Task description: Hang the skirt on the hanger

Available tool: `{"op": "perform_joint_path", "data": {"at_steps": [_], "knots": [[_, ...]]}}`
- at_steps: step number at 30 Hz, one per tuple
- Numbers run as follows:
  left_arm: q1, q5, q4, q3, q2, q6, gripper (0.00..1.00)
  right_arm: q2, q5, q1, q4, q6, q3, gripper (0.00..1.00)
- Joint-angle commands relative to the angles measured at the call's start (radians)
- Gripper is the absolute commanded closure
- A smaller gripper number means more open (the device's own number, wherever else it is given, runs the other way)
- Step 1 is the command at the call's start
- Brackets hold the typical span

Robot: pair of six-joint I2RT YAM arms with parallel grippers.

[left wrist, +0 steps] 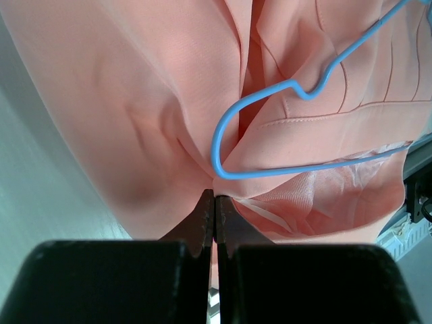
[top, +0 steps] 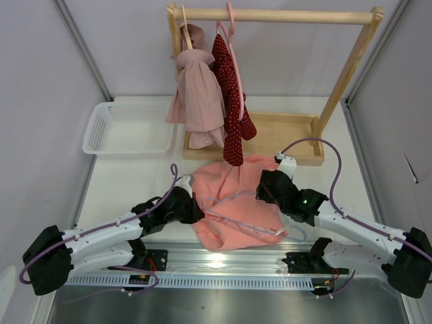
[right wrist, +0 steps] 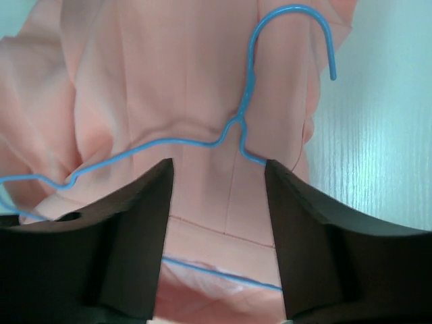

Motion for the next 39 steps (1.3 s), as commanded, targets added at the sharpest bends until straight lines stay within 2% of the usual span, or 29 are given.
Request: {"op": "perform_joint_path", "data": {"at_steps": [1, 2, 3, 6, 7, 10, 23, 30, 39], "knots": [[-0.001, 0.006, 0.035, 0.039, 0.008, -0.004, 1.00, -0.072, -0.035, 0.029, -0.038, 0.041, 0.003, 0.44], [-0.001, 0.006, 0.036, 0.039, 0.008, -0.004, 1.00, -0.084, -0.046, 0.041, -0.038, 0.055, -0.001, 0.54], [-0.001, 0.006, 0.036, 0.041, 0.011, -0.004, 1.00, -0.096, -0.091, 0.061, -0.029, 0.059, -0.003, 0.58], [-0.001, 0.008, 0.038, 0.042, 0.014, 0.000, 1.00, -0.067, -0.159, 0.111, 0.017, 0.091, -0.015, 0.64], [-0.001, 0.008, 0.038, 0.045, 0.016, 0.000, 1.00, -0.054, -0.156, 0.172, 0.029, 0.098, -0.015, 0.65], [-0.001, 0.009, 0.039, 0.044, 0.016, 0.002, 1.00, 0.015, -0.168, 0.254, 0.077, 0.131, -0.018, 0.66], [-0.003, 0.011, 0.055, 0.034, 0.033, 0.000, 1.00, 0.262, -0.219, 0.456, 0.275, 0.184, 0.028, 0.71], [-0.003, 0.012, 0.062, 0.031, 0.062, -0.003, 1.00, 0.345, -0.210, 0.539, 0.318, 0.211, 0.034, 0.71], [-0.003, 0.025, 0.059, 0.041, 0.065, 0.008, 1.00, 0.525, -0.224, 0.575, 0.362, 0.237, 0.044, 0.74]]}}
